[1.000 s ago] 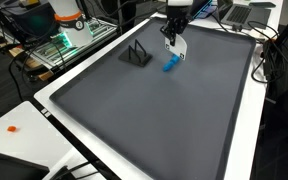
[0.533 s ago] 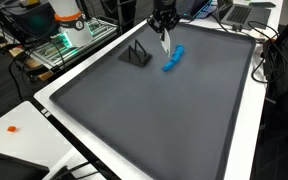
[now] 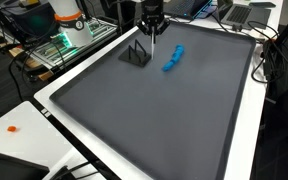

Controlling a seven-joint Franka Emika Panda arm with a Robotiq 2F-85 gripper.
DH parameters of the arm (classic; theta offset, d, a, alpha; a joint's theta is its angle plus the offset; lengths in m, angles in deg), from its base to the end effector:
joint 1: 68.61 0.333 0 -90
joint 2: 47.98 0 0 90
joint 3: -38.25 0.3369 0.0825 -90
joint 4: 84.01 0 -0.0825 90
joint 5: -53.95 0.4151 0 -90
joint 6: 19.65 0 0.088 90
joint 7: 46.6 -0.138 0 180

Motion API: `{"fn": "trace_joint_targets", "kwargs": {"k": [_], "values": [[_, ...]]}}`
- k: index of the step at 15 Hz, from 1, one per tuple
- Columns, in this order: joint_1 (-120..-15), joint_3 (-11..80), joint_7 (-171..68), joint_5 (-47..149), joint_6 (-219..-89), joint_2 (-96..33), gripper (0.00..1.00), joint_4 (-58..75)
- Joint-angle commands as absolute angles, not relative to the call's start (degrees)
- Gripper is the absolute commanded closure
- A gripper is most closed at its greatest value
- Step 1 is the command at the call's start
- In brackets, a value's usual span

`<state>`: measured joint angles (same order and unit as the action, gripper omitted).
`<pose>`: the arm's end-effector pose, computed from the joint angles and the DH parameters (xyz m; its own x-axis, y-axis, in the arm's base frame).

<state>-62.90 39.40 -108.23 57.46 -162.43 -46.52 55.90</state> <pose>0.5023 0.0613 0.2591 0.5369 -0.8433 -0.0228 -0.8434 -0.5359 -0.0392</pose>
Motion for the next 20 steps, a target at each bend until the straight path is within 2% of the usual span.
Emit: {"fn": "trace_joint_targets", "kwargs": {"k": [1,20], "values": [[-64.0,39.8,-111.3,58.8,-165.2,-48.3,0.99,60.4],[-64.7,40.3,-112.2,71.7,-175.6,-46.1,0.99,66.0]]}}
